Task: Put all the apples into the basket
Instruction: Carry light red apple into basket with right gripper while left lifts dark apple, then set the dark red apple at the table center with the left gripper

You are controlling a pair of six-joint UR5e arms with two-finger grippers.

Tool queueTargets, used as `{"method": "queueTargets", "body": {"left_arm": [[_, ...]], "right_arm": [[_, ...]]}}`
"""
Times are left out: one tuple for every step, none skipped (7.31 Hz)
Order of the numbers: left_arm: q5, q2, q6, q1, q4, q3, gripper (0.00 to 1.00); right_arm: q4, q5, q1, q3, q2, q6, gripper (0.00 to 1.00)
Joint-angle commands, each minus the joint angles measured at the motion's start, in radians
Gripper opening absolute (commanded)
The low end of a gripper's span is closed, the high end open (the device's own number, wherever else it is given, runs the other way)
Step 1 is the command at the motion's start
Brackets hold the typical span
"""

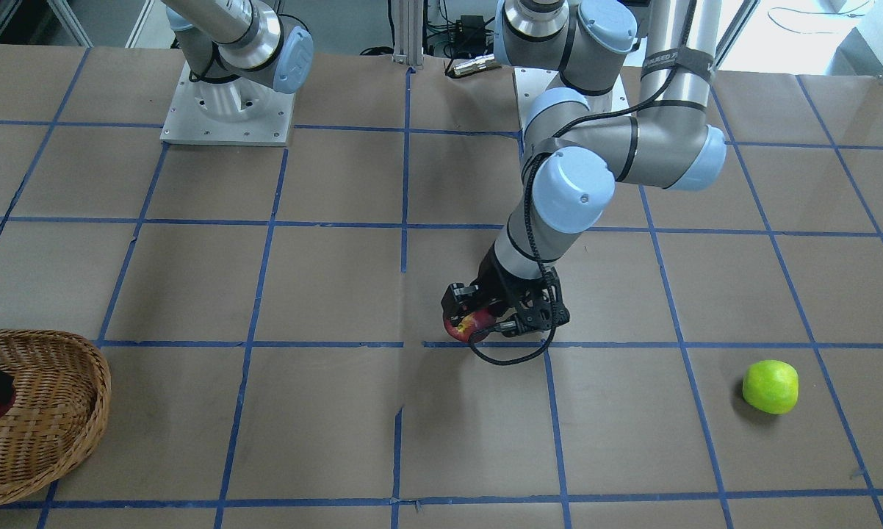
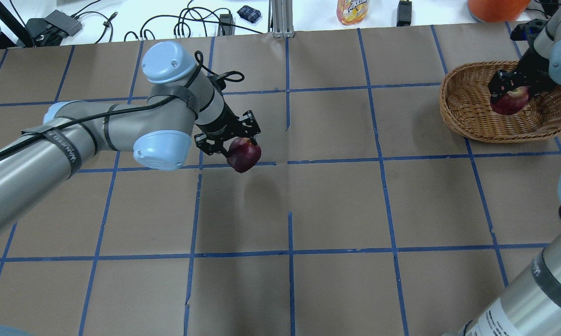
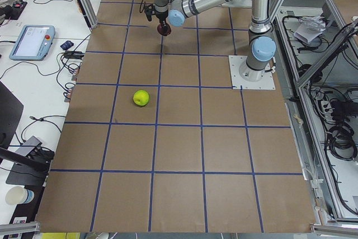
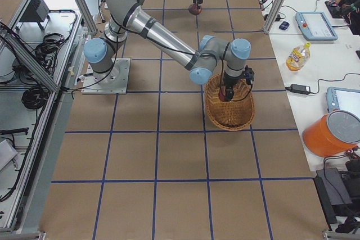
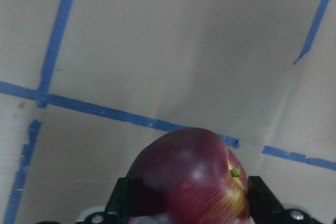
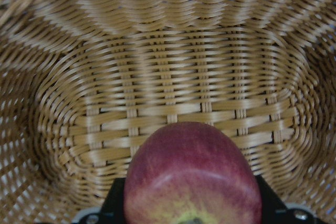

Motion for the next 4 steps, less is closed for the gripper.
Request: {"method": "queueTargets", "body": {"left_arm": [[0.003, -0.105, -0.138, -0.098, 0.025, 0.096, 0.69], [0.006, -0.124, -0.148, -0.115, 0.028, 0.110, 0.77], [0.006, -0.132, -0.149, -0.118, 0.047, 0.108, 1.00], [0.001, -0.117, -0.146, -0.117, 0.072, 0.113, 1.00]], "right_arm": [[-0.070, 0.006, -0.009, 0.003, 0.050, -0.033, 0.00], [-0.062, 0.009, -0.009, 0.008, 0.052, -0.027, 0.36], [-0.059, 0.009, -0.009, 0.000, 0.052, -0.028, 0.99], [-0.045, 0.006, -0.007, -0.003, 0.041, -0.030, 1.00]]}}
